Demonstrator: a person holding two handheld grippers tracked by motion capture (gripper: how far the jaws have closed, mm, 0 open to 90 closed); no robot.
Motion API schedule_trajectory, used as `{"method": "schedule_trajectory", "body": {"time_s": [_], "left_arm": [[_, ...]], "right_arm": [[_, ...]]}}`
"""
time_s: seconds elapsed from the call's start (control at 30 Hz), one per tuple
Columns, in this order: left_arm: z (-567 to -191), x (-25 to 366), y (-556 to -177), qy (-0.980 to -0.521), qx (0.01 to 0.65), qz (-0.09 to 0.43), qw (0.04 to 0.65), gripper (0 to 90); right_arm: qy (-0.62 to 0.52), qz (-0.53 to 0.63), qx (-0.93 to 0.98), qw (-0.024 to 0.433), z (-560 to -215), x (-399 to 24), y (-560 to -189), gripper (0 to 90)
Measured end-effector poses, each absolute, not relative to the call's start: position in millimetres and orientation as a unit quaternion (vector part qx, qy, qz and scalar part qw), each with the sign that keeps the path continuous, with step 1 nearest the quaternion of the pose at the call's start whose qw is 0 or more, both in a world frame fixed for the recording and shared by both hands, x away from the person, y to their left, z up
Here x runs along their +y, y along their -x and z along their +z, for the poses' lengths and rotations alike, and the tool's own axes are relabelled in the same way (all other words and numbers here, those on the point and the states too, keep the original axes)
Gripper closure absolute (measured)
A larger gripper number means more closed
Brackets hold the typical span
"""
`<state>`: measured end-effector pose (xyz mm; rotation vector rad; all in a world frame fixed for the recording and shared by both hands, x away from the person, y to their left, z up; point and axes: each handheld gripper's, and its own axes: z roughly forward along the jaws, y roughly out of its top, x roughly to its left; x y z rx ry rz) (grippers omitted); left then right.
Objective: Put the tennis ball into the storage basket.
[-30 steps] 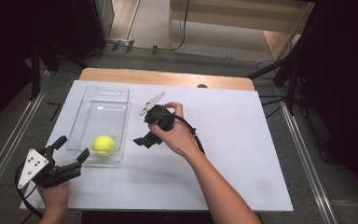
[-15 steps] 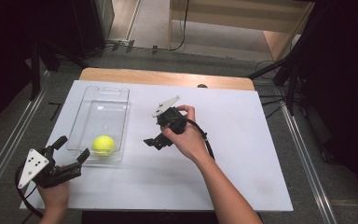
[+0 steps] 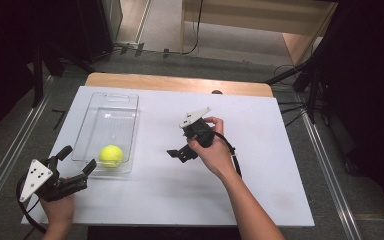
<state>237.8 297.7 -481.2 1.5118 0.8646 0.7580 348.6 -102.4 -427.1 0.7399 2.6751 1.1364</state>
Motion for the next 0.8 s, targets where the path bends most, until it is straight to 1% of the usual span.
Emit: {"method": "schedule_trajectory", "body": {"time_s": [0.43, 0.8], "left_arm": [[-481, 298, -238, -0.647, 0.37, 0.325, 0.581, 11.3], [-481, 297, -238, -0.647, 0.371, 0.325, 0.582, 11.3]], "right_arm": [[-0.271, 0.388, 0.877, 0.083, -434, -129, -339, 0.0], [-0.288, 0.401, 0.863, 0.105, -438, -154, -330, 0.0]]}}
